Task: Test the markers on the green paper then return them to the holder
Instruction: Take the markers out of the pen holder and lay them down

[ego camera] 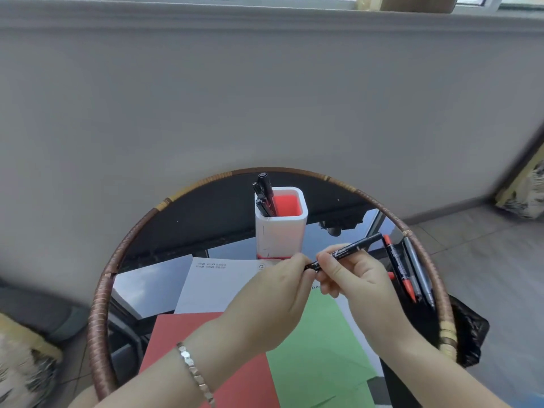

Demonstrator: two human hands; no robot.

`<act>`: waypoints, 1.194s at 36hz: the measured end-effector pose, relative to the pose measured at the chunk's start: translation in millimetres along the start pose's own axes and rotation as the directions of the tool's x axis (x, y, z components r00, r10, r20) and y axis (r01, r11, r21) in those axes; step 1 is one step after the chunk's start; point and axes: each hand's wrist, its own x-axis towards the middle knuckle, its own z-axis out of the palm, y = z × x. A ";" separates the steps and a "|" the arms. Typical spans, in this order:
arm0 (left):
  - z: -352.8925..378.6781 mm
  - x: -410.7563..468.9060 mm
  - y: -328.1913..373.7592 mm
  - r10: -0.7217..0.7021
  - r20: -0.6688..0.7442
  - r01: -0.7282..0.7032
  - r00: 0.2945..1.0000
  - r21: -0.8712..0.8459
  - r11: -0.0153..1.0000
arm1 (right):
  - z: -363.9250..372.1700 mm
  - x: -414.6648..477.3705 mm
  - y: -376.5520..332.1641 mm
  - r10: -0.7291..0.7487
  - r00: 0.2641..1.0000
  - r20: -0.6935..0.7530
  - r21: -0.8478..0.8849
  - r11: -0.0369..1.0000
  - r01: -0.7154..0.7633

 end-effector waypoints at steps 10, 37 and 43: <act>-10.9 -0.1 2.2 0.083 -0.001 -0.080 0.997 -0.265 0.961 | -11.2 1.3 4.0 -0.122 0.978 0.168 0.085 0.990 0.109; 9.5 5.4 -6.7 -0.475 0.192 0.507 0.859 -0.449 0.735 | -92.6 68.6 51.1 0.027 0.994 0.110 -0.972 0.210 0.102; 23.3 18.5 1.9 -0.458 0.093 0.459 0.884 -0.359 0.813 | -107.1 67.0 48.3 -0.032 0.988 0.152 -0.976 0.155 0.155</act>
